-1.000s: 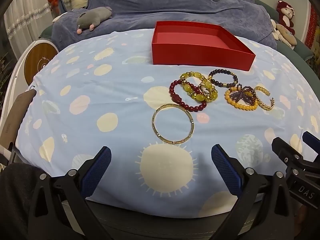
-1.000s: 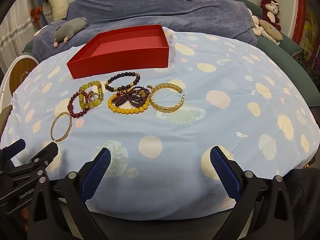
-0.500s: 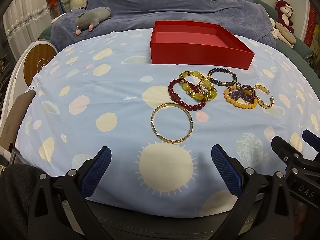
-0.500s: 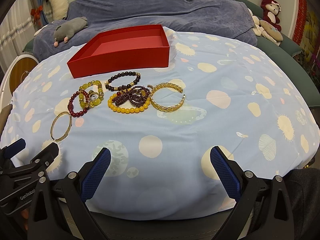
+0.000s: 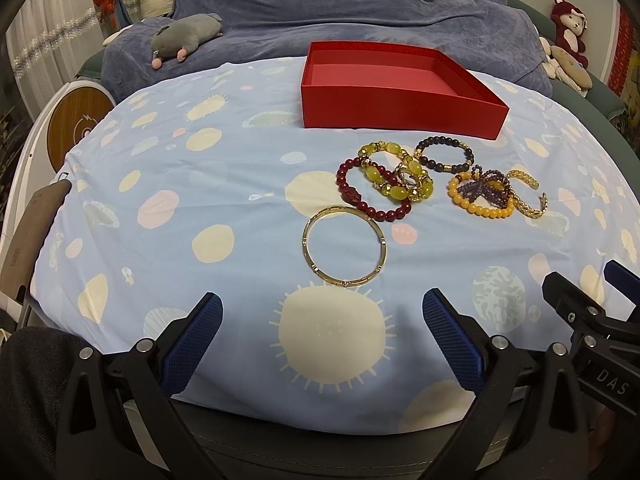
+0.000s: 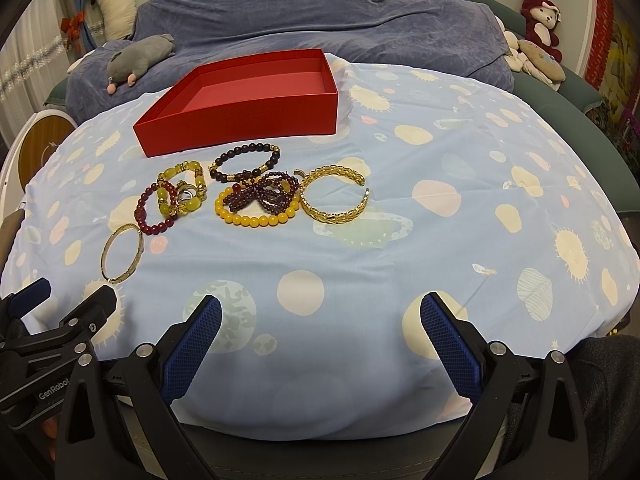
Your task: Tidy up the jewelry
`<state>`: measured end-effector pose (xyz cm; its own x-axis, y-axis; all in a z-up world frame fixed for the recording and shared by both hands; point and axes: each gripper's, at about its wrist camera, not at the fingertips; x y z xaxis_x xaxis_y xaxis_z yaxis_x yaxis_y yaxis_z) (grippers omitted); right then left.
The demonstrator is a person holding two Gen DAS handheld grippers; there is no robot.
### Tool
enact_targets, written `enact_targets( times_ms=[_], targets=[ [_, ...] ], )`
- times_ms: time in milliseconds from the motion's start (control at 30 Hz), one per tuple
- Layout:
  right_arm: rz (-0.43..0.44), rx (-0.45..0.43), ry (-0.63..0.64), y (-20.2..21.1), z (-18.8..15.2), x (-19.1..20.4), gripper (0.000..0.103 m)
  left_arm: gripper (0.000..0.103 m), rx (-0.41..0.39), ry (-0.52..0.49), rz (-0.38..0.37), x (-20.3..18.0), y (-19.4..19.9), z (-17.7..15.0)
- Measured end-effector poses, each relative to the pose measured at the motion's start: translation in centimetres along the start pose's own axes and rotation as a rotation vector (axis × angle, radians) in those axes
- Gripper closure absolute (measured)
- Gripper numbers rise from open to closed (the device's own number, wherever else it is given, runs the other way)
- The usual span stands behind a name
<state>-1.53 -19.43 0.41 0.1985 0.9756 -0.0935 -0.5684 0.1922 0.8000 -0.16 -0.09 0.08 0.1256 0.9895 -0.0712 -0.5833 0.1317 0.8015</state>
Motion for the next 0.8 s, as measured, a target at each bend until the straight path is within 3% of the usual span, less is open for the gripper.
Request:
enact_targets(
  times_ms=[800],
  targets=[
    [-0.001, 0.0, 0.001, 0.05, -0.05, 0.08, 0.007, 0.007, -0.001, -0.001, -0.001, -0.24, -0.05, -0.1]
  ],
)
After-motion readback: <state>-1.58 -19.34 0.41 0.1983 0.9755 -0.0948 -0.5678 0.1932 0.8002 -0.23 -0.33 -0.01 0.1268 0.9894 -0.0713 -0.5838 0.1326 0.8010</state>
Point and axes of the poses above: each gripper's, at about its wrist camera, not at the fingertips, and y roughly against the way its jaws point, x to its left, z to its top, and after that the axes turned 8 degrees about -z, right-handed
